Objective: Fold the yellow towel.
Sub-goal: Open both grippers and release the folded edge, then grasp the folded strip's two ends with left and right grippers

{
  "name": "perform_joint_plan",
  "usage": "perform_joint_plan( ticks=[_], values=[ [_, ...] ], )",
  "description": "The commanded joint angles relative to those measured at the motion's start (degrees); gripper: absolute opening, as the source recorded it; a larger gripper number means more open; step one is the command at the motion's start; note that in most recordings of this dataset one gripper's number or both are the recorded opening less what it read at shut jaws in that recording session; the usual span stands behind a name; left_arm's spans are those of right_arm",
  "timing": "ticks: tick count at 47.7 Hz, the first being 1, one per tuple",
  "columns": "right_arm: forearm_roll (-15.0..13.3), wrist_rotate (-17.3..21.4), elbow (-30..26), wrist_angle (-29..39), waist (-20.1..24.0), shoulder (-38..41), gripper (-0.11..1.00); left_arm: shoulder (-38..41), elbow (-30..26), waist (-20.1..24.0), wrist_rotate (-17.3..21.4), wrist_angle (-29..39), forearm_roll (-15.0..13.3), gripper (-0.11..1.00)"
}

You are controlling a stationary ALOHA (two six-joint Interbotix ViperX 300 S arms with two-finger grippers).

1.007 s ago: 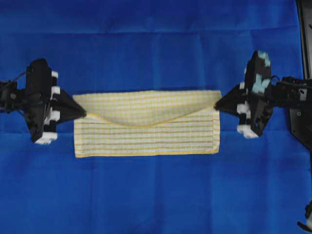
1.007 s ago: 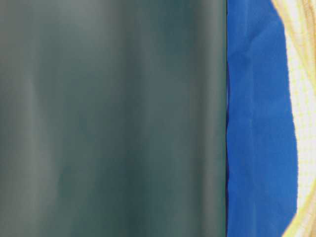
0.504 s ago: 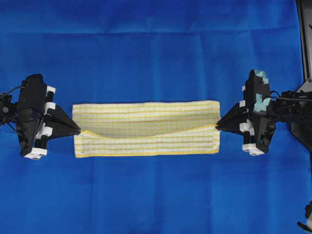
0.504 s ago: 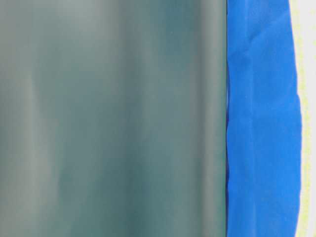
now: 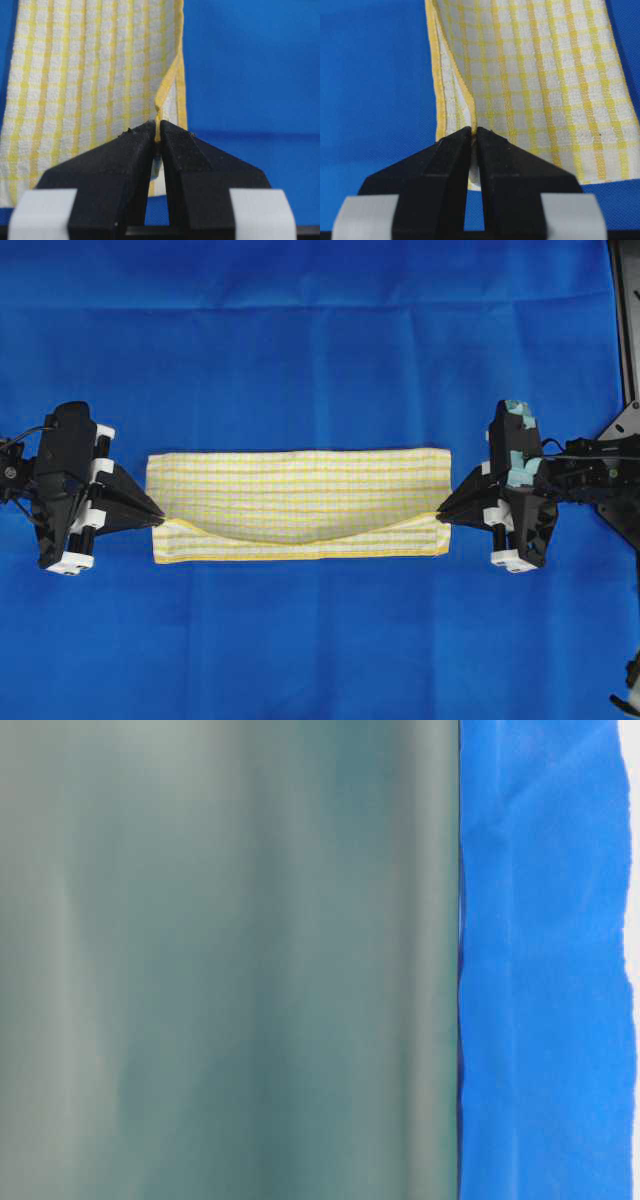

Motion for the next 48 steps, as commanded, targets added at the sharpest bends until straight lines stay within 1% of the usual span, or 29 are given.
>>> perform_joint_plan(
  ticks=[1,2,5,7,11,13,14,16,18,20,23,26,29,33,37,41,48],
  values=[
    [0.09,-0.09,-1.23,0.0,0.18,0.0,0.07,-0.09,-1.14,-0.18,0.0,-0.26,-0.09,0.04],
    [0.09,-0.09,-1.23,0.0,0.18,0.0,0.09,-0.18,-1.23,-0.18,0.0,-0.26,-0.09,0.04],
    [0.09,-0.09,-1.23,0.0,0.18,0.0,0.23,-0.18,-1.58,-0.18,-0.09,-0.26,-0.09,0.06],
    [0.09,-0.09,-1.41,0.0,0.18,-0.18,0.35,-0.35,-1.76,-0.35,-0.09,-0.26,-0.09,0.13],
    [0.09,-0.09,-1.49,0.0,0.18,-0.62,0.6,-0.88,-1.93,-0.79,0.18,-0.26,-0.09,0.36],
    [0.0,-0.18,-1.49,0.0,0.18,-0.97,0.72,-1.32,-1.85,-0.79,0.53,-0.09,-0.09,0.5],
    [0.0,-0.35,-1.41,0.0,0.18,-1.05,0.76,-1.41,-1.76,-0.79,0.62,0.0,-0.09,0.57],
    [-0.18,-0.62,-1.49,-0.26,0.09,-1.58,0.82,-2.02,-1.67,-0.62,0.88,0.35,-0.09,0.68],
    [-0.62,-0.79,-1.41,-0.35,-0.44,-2.11,0.82,-2.46,-1.67,-0.35,0.97,0.35,-0.09,0.77],
    [-1.05,-0.88,-1.41,-0.35,-1.23,-2.46,0.8,-2.81,-1.76,0.18,1.05,0.35,-0.09,0.79],
    [-1.67,-0.97,-1.23,-0.35,-3.25,-2.72,0.78,-2.99,-1.93,1.67,1.14,0.35,-0.09,0.76],
    [-2.2,-1.14,-1.23,0.0,-5.71,-2.81,0.77,-2.46,-2.2,4.22,1.23,0.35,0.0,0.74],
    [-3.52,-1.41,-1.32,0.18,-8.79,-2.55,0.77,-1.85,-2.46,6.59,1.67,0.35,0.0,0.73],
    [-5.01,-1.93,-1.67,0.7,-12.3,-1.93,0.77,-0.7,-3.25,10.11,3.08,0.35,0.0,0.73],
    [-5.54,-2.46,-2.02,1.93,-15.56,-1.05,0.77,0.53,-3.78,11.95,5.1,0.35,0.0,0.73],
    [-5.71,-2.46,-2.37,3.16,-16.96,0.0,0.77,1.76,-4.04,12.22,6.68,0.35,0.0,0.73],
    [-5.98,-2.55,-2.81,3.6,-17.31,2.29,0.77,4.66,-4.04,12.57,7.12,0.35,0.0,0.73]
  ],
)
